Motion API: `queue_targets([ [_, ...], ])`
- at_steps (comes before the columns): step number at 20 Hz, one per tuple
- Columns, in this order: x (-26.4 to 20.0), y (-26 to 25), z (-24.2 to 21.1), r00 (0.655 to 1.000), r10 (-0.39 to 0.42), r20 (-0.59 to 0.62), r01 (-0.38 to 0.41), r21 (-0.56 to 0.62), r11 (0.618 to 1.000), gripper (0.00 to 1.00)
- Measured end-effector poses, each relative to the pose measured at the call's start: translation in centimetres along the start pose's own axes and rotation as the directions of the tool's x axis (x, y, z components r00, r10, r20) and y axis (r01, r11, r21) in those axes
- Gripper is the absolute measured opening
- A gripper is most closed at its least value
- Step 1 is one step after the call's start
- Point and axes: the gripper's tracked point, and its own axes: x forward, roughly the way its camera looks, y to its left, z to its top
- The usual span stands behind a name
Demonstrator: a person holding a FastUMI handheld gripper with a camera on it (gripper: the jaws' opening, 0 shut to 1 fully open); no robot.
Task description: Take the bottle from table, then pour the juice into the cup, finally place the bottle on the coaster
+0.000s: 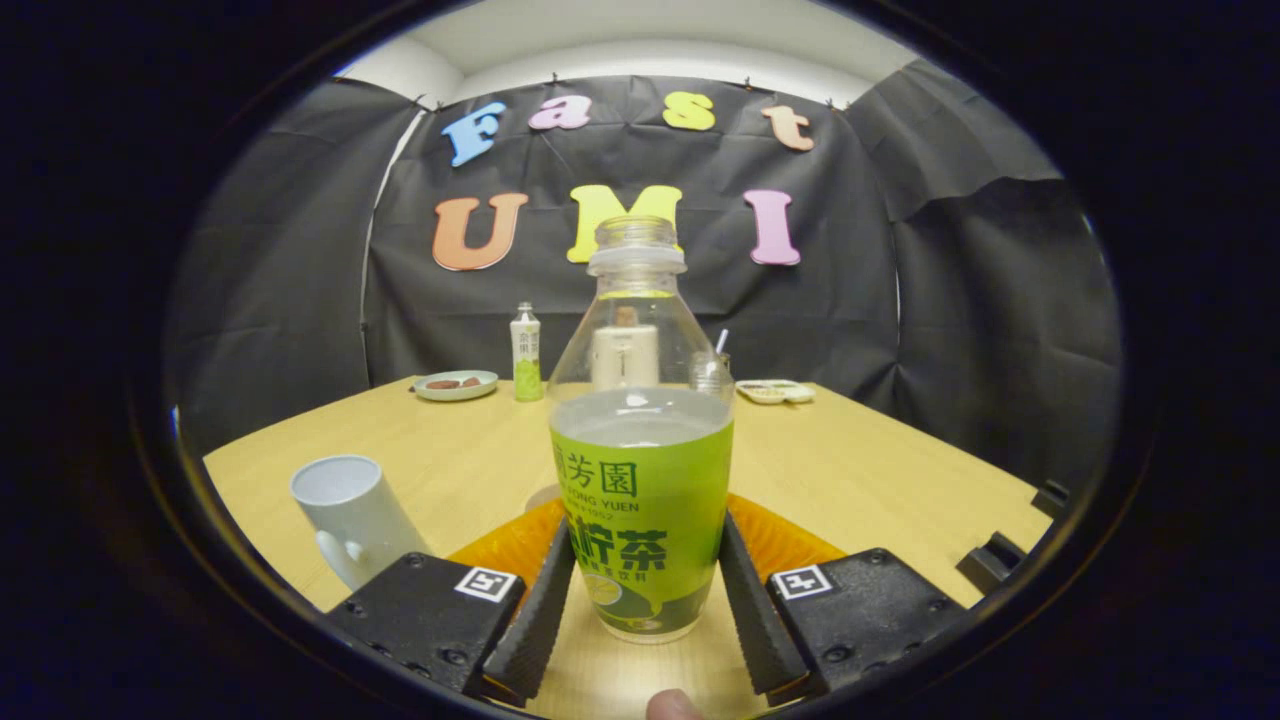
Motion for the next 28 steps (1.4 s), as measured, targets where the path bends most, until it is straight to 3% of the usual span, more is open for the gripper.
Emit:
queue_targets([
  [6,-0.3,1.1,3.2,1.0,0.014,0.026,-0.008,-0.229,0.973,0.76],
  [13,-0.4,1.2,6.1,0.998,-0.004,0.06,0.033,-0.488,0.872,0.77],
  [16,0.4,1.6,7.1,0.997,-0.005,0.073,0.048,-0.591,0.805,0.77],
  [20,0.9,1.7,8.5,0.991,-0.013,0.136,0.109,-0.736,0.668,0.77],
  [28,1.6,2.5,8.2,0.985,-0.003,0.174,0.157,-0.882,0.445,0.77],
])
